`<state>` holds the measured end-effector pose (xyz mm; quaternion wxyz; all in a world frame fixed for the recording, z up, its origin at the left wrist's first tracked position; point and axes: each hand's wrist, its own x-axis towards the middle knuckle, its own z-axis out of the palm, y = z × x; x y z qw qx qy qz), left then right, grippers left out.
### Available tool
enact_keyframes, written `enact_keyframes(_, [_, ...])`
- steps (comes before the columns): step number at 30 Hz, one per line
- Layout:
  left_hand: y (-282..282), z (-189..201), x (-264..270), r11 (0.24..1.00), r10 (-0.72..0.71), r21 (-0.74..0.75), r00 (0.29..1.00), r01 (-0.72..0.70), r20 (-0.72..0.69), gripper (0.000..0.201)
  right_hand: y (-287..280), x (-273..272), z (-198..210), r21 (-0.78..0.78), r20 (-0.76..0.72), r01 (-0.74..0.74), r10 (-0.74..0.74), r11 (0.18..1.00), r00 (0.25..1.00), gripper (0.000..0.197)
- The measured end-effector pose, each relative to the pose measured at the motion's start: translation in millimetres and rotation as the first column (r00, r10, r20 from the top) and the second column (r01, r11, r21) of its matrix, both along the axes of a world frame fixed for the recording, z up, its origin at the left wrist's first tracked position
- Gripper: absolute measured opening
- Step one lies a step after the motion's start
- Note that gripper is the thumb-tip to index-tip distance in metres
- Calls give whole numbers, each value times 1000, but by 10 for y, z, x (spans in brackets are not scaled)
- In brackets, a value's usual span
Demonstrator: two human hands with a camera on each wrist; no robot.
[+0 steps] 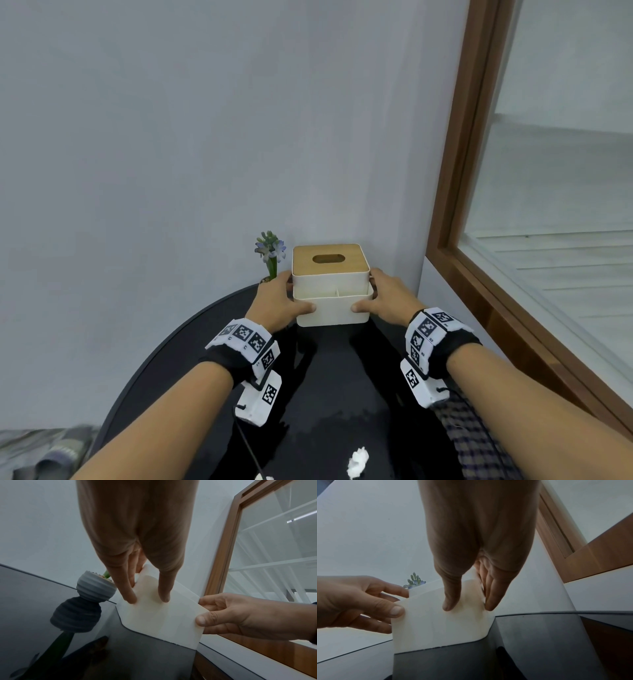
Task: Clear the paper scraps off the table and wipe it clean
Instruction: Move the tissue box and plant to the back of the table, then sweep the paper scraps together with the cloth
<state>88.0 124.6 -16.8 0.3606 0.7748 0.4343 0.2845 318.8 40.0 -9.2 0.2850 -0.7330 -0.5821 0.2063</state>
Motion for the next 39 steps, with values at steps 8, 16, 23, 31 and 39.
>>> enact_keyframes(8, [-133, 61, -71, 1000, 1, -12, 1000, -2, -25, 58, -178, -81, 84, -38, 40, -1, 3, 999, 999, 66])
enact_keyframes(16, [-589, 240, -256, 996, -1, 89, 974, 21, -225, 68, -858, -356, 368, 33, 134, -61, 56, 998, 989, 63])
enact_keyframes(23, [-1441, 452, -675, 981, -33, 176, 960, 85, -279, 59, -1747, -666, 522, 59, 259, -68, 51, 996, 964, 65])
enact_keyframes(31, [-2517, 294, -1224, 974, -51, 198, 961, 108, -274, 58, -2601, -806, 157, 62, 251, -84, 66, 995, 966, 68])
enact_keyframes(39, [-3430, -233, -1406, 973, -71, 215, 996, 80, -51, 48, -2866, -654, -216, 103, 261, 30, -56, 994, 964, 52])
